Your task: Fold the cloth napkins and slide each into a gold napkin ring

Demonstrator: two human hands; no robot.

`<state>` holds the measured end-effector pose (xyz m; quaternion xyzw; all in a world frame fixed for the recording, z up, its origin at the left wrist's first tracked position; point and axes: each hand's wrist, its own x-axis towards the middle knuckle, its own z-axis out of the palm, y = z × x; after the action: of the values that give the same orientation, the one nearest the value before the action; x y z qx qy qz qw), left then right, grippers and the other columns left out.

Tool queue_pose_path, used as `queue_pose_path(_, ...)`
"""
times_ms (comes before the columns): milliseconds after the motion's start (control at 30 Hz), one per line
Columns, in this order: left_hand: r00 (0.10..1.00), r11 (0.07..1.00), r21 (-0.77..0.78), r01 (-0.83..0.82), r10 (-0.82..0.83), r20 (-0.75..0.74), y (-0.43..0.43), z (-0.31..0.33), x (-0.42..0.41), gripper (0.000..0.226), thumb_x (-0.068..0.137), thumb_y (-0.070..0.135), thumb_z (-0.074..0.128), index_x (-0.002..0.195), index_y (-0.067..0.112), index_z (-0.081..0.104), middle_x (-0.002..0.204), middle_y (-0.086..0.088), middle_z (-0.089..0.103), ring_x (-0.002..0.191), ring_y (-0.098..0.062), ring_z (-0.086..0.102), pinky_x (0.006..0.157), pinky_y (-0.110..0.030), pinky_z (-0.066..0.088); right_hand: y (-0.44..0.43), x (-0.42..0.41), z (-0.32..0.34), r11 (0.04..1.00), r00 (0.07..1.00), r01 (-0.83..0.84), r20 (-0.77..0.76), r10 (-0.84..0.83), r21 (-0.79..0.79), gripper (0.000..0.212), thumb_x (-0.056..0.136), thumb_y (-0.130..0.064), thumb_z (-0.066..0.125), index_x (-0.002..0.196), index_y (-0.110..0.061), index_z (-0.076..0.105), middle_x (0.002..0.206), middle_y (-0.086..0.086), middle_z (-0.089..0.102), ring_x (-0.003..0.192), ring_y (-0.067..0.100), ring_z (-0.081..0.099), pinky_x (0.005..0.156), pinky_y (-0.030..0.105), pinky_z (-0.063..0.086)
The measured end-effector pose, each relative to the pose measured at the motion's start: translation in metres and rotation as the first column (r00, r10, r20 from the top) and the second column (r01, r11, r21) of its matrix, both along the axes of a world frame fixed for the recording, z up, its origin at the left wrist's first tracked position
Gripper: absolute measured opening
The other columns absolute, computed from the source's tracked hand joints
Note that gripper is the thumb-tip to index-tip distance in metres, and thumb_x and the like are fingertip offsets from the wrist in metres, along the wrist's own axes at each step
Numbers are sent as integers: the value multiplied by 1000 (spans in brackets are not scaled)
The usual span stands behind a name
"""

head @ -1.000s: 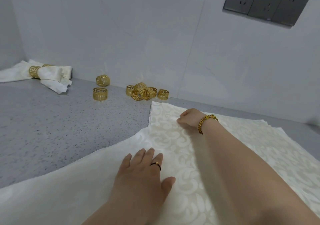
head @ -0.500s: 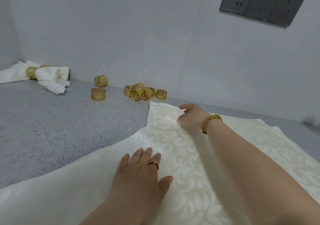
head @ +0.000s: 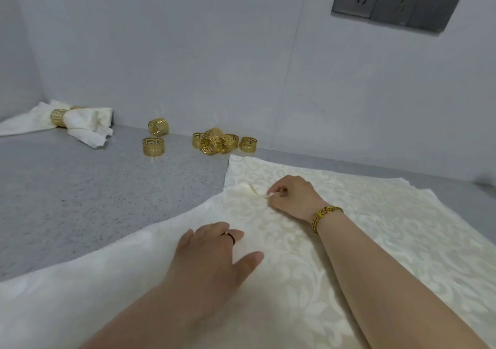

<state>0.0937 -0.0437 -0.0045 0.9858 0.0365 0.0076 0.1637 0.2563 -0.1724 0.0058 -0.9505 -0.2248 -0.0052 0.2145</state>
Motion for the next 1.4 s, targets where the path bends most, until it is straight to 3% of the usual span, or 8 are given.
queue_pose_path(133,979,998,58,15,-26,202,-5,27,33,40,96,45,30,124,28,52,128,9,52,122,-12,43,101,-25,28,-7,-1,6,1000,996,-7,-94,9,25,43,95,-37,40,90,-4,67,110,13,62,110,25,45,98,33,32)
queue_pose_path(333,990,990,131,-43,25,138,-7,30,117,38,96,27,42,133,21,43,139,-1,44,128,-21,39,102,-30,29,-3,0,-11,975,951,-47,287,110,-219,25,93,-25,44,108,-21,63,123,-2,51,117,23,34,91,30,21)
queue_pose_path(533,999,990,134,-43,43,5,-1,20,153,40,90,29,51,130,23,45,133,4,50,127,-17,39,102,-29,26,-14,16,-10,991,991,0,135,18,-133,44,91,-34,48,134,-25,42,131,-3,49,126,21,30,100,32,18)
queue_pose_path(767,990,994,-105,9,-24,-137,9,24,171,9,78,16,67,82,20,60,93,4,61,91,-17,57,82,-28,46,-13,24,-10,992,998,11,60,-4,-126,42,90,-35,50,131,-27,45,129,-2,51,126,21,30,98,33,21)
queue_pose_path(933,994,991,-136,17,-32,-109,6,23,167,15,77,22,68,68,26,56,74,8,58,73,-12,55,62,-23,43,-13,20,-7,991,994,2,112,13,-137,26,89,-28,50,112,-24,60,112,1,54,116,23,34,94,33,22)
queue_pose_path(1100,985,998,70,1,-13,173,-9,19,147,22,81,23,59,63,27,48,68,13,49,85,-15,48,82,-23,29,-13,11,-3,988,970,-29,233,64,-150,19,88,-19,48,103,-20,61,101,0,53,111,23,38,90,31,22)
queue_pose_path(1233,940,965,258,35,-120,320,-13,16,129,15,86,20,50,75,31,52,83,8,61,97,-14,52,97,-23,21,-17,0,1,984,964,-62,247,103,-170,20,86,-11,46,98,-19,59,101,0,59,105,21,42,87,29,23)
queue_pose_path(1400,928,963,268,41,-135,346,-9,12,115,28,87,17,44,88,33,67,92,7,66,97,-12,51,95,-22,18,-29,-16,3,967,959,-87,241,146,-240,29,84,-2,43,100,-19,60,101,1,59,96,20,42,81,28,22)
